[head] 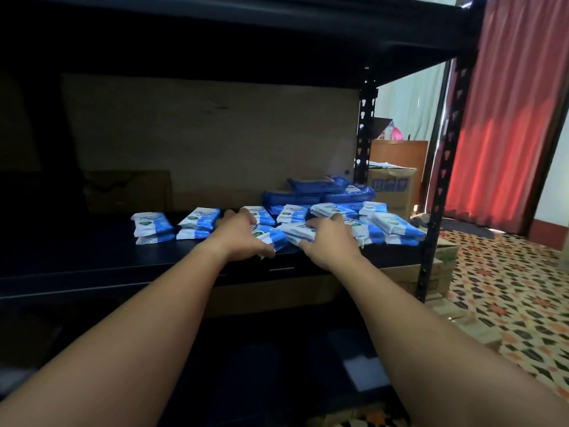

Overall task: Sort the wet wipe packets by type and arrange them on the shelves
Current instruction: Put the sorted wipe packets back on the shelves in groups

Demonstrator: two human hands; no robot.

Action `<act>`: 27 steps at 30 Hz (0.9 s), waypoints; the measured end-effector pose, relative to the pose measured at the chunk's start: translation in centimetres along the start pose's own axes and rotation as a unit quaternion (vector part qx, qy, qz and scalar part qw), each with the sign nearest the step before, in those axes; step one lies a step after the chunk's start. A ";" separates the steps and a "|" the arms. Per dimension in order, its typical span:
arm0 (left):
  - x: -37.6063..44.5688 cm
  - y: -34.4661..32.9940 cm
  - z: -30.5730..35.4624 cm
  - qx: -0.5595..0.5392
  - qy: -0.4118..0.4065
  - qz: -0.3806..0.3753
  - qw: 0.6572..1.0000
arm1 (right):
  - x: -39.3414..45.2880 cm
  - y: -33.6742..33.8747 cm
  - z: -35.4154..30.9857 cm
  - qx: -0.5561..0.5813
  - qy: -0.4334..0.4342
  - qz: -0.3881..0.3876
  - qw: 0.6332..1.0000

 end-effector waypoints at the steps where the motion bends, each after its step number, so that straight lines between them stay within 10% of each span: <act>1: -0.1 -0.3 -0.1 -0.006 -0.003 0.012 1.000 | -0.2 -0.1 0.1 -0.010 0.006 0.000 1.000; 8: -3.1 -2.3 0.3 -0.085 -0.035 0.111 0.990 | -2.6 0.0 1.0 -0.073 0.060 0.049 0.994; 15: -12.7 -8.4 2.8 -0.108 -0.055 0.390 0.913 | -8.9 -0.4 5.0 -0.070 0.149 0.220 0.961; 22: -19.7 -22.8 3.8 -0.103 0.010 0.087 0.991 | -16.5 -6.5 14.3 -0.032 0.054 0.101 0.993; 27: -25.8 -33.1 2.5 -0.108 0.123 -0.190 0.968 | -22.5 -13.3 20.9 -0.028 -0.067 -0.073 0.995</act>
Point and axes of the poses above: each hand's wrist, its own x-axis towards the middle knuckle, its own y-axis out of the back of the hand, z = x × y, the point moved 3 cm from there along x, towards the middle knuckle, and after that the axes turned 8 degrees about x, right-handed, at the moved point
